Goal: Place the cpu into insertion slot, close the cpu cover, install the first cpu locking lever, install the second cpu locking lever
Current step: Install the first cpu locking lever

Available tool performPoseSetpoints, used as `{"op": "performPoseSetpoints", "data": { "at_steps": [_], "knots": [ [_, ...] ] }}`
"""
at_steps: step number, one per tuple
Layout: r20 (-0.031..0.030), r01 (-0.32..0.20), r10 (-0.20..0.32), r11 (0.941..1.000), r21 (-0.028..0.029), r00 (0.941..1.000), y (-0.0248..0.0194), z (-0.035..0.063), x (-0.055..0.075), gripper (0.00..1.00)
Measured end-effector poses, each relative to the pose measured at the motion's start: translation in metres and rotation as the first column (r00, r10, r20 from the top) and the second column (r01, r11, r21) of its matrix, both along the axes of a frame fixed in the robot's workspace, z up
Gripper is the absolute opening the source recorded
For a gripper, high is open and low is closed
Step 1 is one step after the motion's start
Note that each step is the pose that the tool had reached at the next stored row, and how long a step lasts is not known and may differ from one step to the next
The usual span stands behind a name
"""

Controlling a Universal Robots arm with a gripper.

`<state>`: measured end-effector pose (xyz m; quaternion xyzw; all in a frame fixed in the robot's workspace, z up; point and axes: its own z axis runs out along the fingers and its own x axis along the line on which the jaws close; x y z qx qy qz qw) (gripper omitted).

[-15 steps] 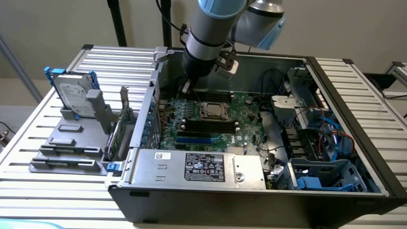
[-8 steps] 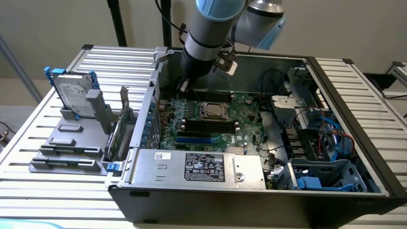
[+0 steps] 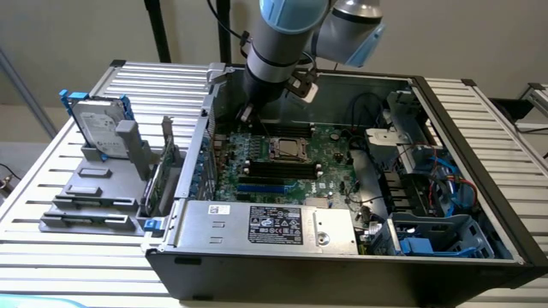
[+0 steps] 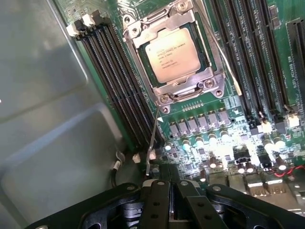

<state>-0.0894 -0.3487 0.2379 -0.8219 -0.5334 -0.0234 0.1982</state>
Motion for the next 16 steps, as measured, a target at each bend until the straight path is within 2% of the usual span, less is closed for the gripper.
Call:
{"op": "performPoseSetpoints", "data": {
  "at_steps": [5, 8, 12, 14, 16],
  "knots": [
    [-0.001, 0.047, -0.047, 0.9986, 0.0222, 0.9989, 0.0, 0.0, -0.0009, 0.11],
    [-0.0019, 0.078, -0.078, 0.9962, 0.0386, 0.9969, 0.0, 0.0, -0.0011, 0.11],
    [-0.0037, 0.1, -0.1, 0.9933, 0.0571, 0.9949, 0.0, 0.0, -0.0009, 0.11],
    [-0.0042, 0.104, -0.104, 0.9926, 0.0629, 0.9946, 0.0, 0.0, 0.0006, 0.11],
    [-0.0044, 0.106, -0.106, 0.9921, 0.0659, 0.9943, 0.0001, -0.0001, 0.0039, 0.11]
  ]
}}
